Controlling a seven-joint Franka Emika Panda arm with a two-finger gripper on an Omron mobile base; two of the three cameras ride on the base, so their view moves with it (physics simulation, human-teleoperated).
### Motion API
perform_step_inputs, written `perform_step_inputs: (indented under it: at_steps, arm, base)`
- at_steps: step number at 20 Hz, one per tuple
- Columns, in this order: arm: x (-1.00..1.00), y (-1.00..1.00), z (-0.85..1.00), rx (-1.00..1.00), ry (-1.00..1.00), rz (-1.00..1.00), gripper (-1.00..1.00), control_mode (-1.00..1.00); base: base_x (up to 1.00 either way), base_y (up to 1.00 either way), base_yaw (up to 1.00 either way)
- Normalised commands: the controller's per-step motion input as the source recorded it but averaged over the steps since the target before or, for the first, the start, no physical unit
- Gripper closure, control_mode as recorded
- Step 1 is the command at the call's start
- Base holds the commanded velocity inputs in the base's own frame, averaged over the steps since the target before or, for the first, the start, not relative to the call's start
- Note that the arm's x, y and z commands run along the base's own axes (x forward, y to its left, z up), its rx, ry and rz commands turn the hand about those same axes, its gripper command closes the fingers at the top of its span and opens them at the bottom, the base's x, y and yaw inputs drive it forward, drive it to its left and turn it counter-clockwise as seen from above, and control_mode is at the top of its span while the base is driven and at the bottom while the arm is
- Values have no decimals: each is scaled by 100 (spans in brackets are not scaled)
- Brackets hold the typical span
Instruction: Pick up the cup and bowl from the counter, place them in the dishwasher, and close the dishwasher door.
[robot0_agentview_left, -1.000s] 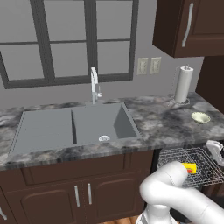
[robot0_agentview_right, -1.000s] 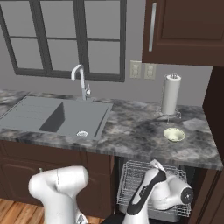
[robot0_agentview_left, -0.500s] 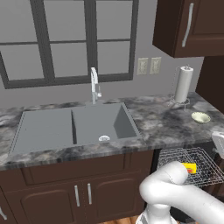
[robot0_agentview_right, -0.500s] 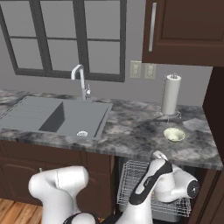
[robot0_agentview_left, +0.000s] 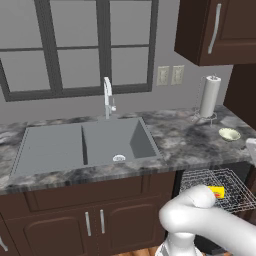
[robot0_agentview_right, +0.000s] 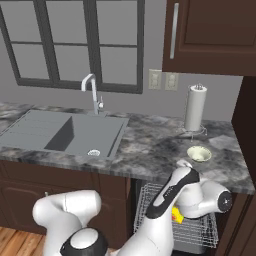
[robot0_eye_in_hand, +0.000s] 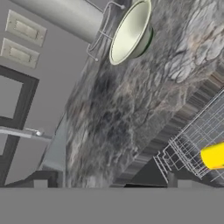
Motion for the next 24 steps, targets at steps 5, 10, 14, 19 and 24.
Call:
perform_step_inputs:
  at_steps: [5, 10, 14, 19, 24]
  arm:
    - [4, -6, 4, 0, 0, 0, -100, -100]
    - [13, -17, 7, 0, 0, 0, -100, -100]
    - [16, -26, 17, 0, 0, 0, -100, -100]
    - [23, -26, 4, 2, 0, 0, -100, -100]
    - [43, -31, 0, 8, 1, 0, -100, -100]
  base:
    - [0, 0, 0]
    - [0, 0, 0]
    - [0, 0, 0]
    - [0, 0, 0]
    - [0, 0, 0]
